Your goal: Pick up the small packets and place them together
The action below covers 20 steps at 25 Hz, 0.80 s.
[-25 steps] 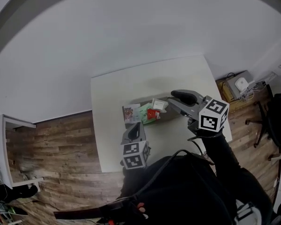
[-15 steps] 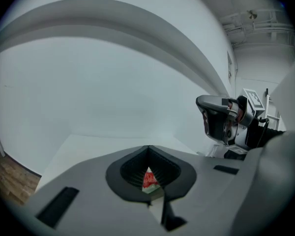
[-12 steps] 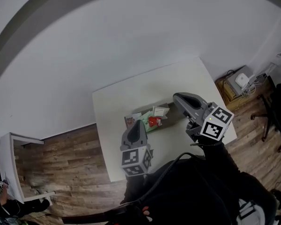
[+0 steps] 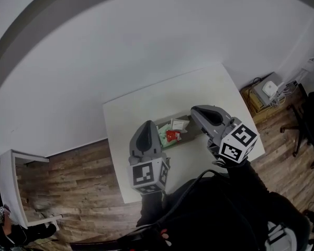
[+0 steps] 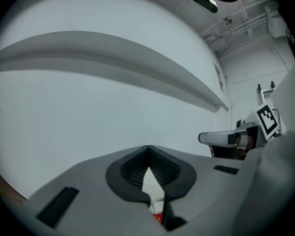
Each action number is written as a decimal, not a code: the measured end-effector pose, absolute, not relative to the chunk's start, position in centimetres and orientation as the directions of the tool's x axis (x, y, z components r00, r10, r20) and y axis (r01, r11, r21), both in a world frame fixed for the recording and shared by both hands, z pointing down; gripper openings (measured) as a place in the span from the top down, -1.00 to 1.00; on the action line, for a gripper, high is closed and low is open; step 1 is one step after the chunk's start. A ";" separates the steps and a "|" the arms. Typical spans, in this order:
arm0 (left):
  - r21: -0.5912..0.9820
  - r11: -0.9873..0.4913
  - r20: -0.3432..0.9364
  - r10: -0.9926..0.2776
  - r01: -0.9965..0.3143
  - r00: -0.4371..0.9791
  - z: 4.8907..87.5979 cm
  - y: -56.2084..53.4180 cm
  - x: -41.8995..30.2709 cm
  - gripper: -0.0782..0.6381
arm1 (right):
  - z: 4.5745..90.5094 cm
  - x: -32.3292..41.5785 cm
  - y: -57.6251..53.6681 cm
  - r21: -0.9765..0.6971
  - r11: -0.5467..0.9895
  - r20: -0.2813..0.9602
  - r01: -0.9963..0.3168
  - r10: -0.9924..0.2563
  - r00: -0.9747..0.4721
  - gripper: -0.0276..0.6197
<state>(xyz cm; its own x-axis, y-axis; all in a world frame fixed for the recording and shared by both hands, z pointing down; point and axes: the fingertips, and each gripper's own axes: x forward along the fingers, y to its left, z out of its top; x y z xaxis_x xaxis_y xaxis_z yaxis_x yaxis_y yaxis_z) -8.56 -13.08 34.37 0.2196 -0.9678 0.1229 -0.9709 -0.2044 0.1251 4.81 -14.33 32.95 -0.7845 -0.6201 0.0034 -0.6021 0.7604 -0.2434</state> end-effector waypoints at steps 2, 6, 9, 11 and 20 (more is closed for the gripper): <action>0.130 -0.205 0.136 -0.966 -0.970 0.222 34.9 -13.0 -8.4 0.78 | 33.1 4.7 -14.3 -0.222 0.763 0.015 -0.607 -0.620 -0.785 0.91; 0.133 -0.196 0.156 -0.964 -0.972 0.216 35.8 -13.0 -8.5 0.78 | 33.3 4.7 -14.3 -0.208 0.767 0.022 -0.607 -0.617 -0.786 0.91; 0.130 -0.192 0.162 -0.964 -0.973 0.212 36.2 -13.0 -8.6 0.78 | 33.4 4.5 -14.3 -0.206 0.774 0.028 -0.598 -0.607 -0.795 0.91; 0.128 -0.191 0.164 -0.964 -0.973 0.210 36.3 -13.1 -8.7 0.78 | 33.4 4.5 -14.3 -0.206 0.778 0.028 -0.593 -0.601 -0.799 0.91; 0.130 -0.194 0.174 -0.961 -0.972 0.215 36.5 -13.1 -8.6 0.78 | 33.6 4.5 -14.3 -0.207 0.774 0.041 -0.598 -0.604 -0.796 0.91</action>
<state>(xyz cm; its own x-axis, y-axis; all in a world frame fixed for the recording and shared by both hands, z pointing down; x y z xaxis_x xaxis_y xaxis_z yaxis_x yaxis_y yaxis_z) -8.60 -13.06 36.50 0.2152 -0.9610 0.1739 -0.9723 -0.1942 0.1300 4.50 -14.31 33.65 -0.7961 -0.6038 0.0412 -0.5980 0.7743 -0.2068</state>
